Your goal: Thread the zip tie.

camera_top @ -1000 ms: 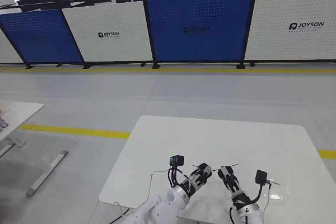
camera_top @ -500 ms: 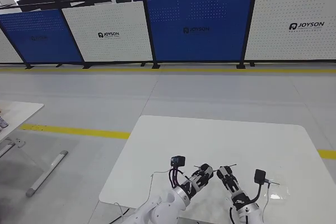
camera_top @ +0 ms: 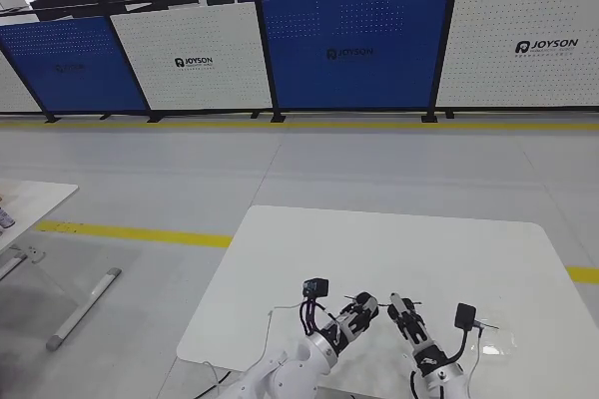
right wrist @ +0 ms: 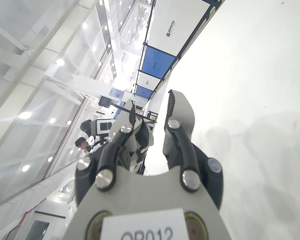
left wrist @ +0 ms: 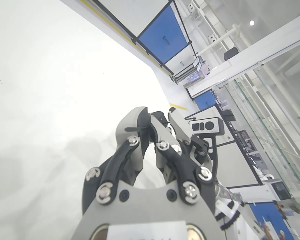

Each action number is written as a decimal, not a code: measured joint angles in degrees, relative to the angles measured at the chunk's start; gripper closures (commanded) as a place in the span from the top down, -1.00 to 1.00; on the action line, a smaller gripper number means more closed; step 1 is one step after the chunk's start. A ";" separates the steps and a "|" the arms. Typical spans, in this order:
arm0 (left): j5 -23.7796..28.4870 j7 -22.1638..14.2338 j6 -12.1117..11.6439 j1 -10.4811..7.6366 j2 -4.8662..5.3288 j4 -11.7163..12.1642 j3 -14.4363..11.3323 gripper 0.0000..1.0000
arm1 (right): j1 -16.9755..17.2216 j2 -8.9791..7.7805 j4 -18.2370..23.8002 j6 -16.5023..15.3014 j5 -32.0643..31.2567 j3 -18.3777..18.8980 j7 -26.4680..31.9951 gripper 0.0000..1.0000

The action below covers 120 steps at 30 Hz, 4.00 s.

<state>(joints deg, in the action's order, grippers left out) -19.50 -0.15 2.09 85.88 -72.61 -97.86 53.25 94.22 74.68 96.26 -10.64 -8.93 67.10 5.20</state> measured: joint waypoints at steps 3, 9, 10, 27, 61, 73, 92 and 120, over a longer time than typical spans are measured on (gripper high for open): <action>0.44 0.02 0.17 -0.09 -0.05 0.25 0.11 -1.00 | 0.38 -0.06 0.33 -0.21 -0.37 0.26 -0.16 -0.56; 0.93 0.12 0.89 -0.26 -0.13 0.52 0.28 -1.00 | 1.07 -0.16 0.47 -0.54 -1.00 0.65 -0.40 -0.38; 0.97 0.13 1.30 -0.31 -0.15 0.57 0.31 -1.00 | 1.13 -0.17 0.42 -0.59 -1.08 0.67 -0.45 -0.40; 1.41 0.35 2.19 -0.67 -0.43 0.75 0.16 -1.00 | 1.51 -0.15 0.16 -1.50 -0.73 1.10 -1.22 -1.00; -0.64 -0.45 0.58 0.28 -0.31 -1.52 -0.17 -1.00 | 2.10 -0.18 0.69 -3.96 -0.14 1.38 -0.71 -1.00; -1.33 -1.53 0.90 0.63 -0.13 -1.76 0.17 0.26 | 1.83 -0.15 -0.06 -3.48 -0.36 1.48 -1.04 -1.00; -3.28 0.96 0.61 1.66 -0.02 -2.34 0.62 -0.26 | 2.47 -0.11 0.25 -2.17 -3.08 1.42 -2.88 -1.00; -3.65 1.08 0.73 1.36 -0.25 -1.88 0.16 -1.00 | 2.94 -0.15 0.65 -3.08 -4.49 1.52 -3.24 -1.00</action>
<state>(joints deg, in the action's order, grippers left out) -23.15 0.92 2.82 87.24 -72.86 -99.74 53.41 97.16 74.53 96.90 -13.72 -13.42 68.62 1.95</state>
